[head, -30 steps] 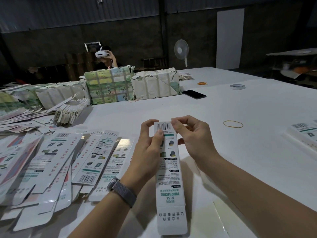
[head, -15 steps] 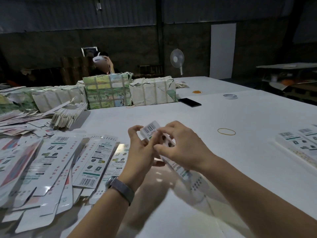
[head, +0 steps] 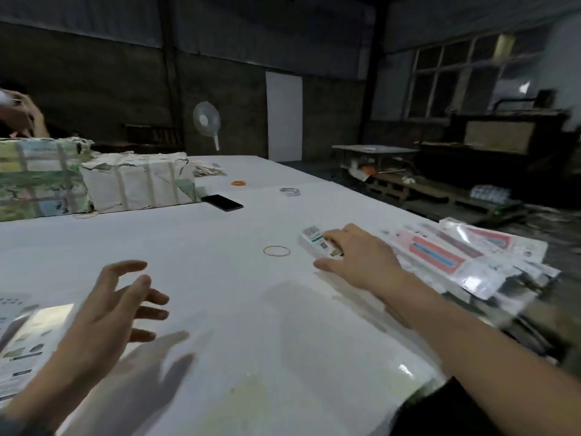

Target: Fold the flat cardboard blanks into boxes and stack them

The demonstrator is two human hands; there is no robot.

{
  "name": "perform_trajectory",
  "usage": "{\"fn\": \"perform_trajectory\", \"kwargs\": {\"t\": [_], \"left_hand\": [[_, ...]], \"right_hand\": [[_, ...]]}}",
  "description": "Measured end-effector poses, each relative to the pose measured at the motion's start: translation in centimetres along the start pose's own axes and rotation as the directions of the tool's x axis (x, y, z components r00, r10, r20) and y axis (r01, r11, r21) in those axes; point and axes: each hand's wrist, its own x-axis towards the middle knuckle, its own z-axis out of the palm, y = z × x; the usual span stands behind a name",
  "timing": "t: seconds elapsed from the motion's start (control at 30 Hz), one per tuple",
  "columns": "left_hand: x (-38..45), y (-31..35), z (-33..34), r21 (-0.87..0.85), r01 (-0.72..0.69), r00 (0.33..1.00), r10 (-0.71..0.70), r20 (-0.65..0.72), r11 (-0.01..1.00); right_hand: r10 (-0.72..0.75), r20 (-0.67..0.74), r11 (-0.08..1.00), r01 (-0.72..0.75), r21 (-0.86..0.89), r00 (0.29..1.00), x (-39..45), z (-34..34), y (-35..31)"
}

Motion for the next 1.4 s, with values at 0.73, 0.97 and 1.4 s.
{"fn": "perform_trajectory", "kwargs": {"t": [0.73, 0.97, 1.4], "left_hand": [[0.1, -0.8, -1.0, 0.805, -0.007, 0.995, -0.077, 0.065, 0.593], [0.0, -1.0, -2.6, 0.971, 0.077, 0.993, -0.105, -0.054, 0.225], [0.1, -1.1, -4.6, 0.958, 0.121, 0.981, -0.179, -0.076, 0.258]], "right_hand": [[-0.368, -0.060, 0.789, 0.346, 0.509, 0.928, 0.1, 6.2, -17.4], [-0.414, -0.086, 0.722, 0.384, 0.576, 0.906, -0.5, 11.3, -18.5], [-0.457, -0.085, 0.661, 0.402, 0.634, 0.886, -1.2, 11.4, -19.0]]}}
